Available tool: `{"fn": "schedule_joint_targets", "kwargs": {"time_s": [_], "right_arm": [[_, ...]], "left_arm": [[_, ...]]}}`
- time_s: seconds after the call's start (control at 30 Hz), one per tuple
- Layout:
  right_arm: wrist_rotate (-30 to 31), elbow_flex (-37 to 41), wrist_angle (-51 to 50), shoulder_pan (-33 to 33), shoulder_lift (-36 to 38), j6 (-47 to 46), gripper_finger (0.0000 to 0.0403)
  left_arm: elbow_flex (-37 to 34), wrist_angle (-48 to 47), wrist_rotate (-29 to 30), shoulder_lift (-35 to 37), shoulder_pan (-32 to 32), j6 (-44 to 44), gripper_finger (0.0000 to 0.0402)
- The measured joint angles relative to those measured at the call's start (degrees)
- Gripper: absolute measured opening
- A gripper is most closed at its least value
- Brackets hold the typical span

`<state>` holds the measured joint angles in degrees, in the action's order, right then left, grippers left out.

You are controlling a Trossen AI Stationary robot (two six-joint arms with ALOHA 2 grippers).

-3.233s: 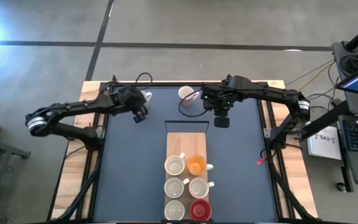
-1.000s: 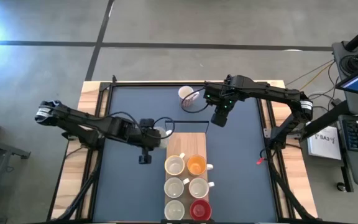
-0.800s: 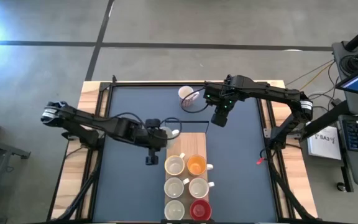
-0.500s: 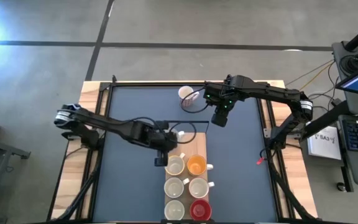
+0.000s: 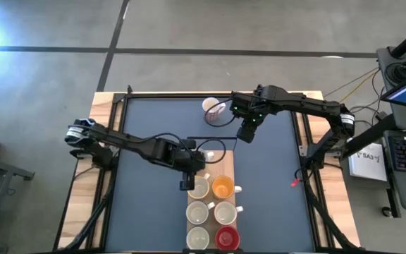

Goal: Place coffee mugs
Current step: Put the blue and gray mug on the shelf

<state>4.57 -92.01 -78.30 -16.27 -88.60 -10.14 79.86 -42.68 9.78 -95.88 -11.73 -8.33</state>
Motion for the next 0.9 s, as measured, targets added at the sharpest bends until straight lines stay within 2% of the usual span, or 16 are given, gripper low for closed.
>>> {"fn": "schedule_joint_targets", "kwargs": {"time_s": [0.9], "right_arm": [[0.0,0.0,13.48,0.0,-0.02,0.23,0.0073]], "left_arm": [[-2.02,2.91,-0.19,-0.23,0.37,-0.25,0.0029]]}}
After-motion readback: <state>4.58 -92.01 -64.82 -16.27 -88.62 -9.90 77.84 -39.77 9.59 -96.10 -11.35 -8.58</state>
